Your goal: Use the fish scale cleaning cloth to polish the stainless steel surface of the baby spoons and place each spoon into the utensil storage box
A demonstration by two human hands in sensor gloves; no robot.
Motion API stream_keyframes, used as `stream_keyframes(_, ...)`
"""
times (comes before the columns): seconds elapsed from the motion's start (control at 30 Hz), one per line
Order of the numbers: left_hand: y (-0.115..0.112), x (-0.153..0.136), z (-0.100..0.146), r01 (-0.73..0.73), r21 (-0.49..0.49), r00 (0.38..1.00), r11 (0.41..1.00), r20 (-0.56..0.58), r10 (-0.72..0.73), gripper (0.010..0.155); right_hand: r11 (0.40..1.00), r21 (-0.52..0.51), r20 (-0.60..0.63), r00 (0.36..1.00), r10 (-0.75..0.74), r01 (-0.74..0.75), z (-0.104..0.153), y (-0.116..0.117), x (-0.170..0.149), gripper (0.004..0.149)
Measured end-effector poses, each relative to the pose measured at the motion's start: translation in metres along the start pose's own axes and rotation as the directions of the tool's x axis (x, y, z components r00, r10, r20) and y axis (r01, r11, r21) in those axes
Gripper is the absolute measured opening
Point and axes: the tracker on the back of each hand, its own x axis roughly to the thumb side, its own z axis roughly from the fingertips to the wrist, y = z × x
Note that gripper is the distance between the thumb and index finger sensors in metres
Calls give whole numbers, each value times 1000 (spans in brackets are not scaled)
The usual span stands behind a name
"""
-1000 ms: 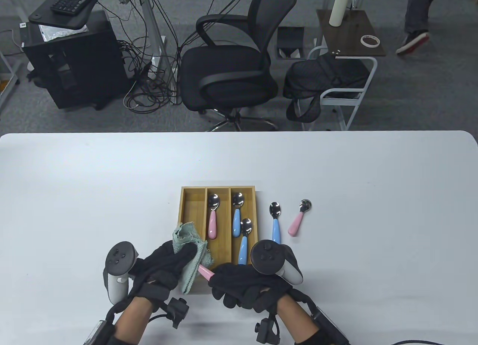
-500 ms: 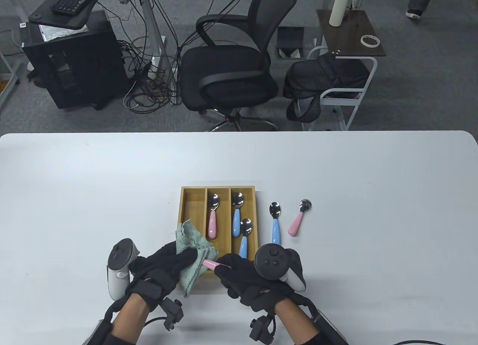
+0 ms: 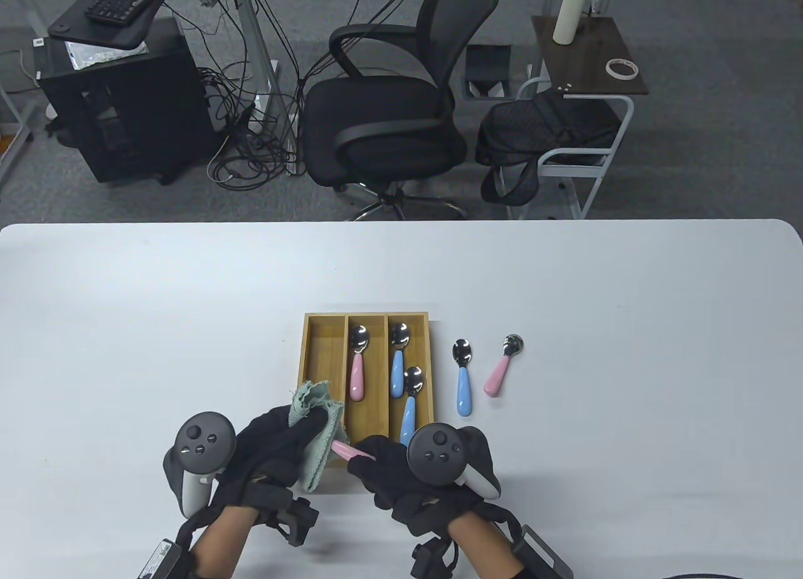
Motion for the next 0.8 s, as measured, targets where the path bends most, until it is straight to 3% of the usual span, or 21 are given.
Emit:
stream_keyframes(0.2,-4,-4,-2,-50,-46,998,998,-25,49,57,1000,-14,-9,1000,-1,1,0,-2,-1,51)
stream_keyframes(0.4,-8,-11,-6,-272,-144,960,952,-111,257,54,999,-46,-9,1000,18,-18,4,-6,1,52)
stream_keyframes(0.7,-13,-20,-12,-412,-240,906,879,-209,367,52,999,-47,-16,1000,24,-25,7,-11,-4,51)
stream_keyframes(0.8,-15,-20,-11,-388,-232,917,892,-199,347,55,998,-44,-16,999,37,-38,8,-10,-4,51)
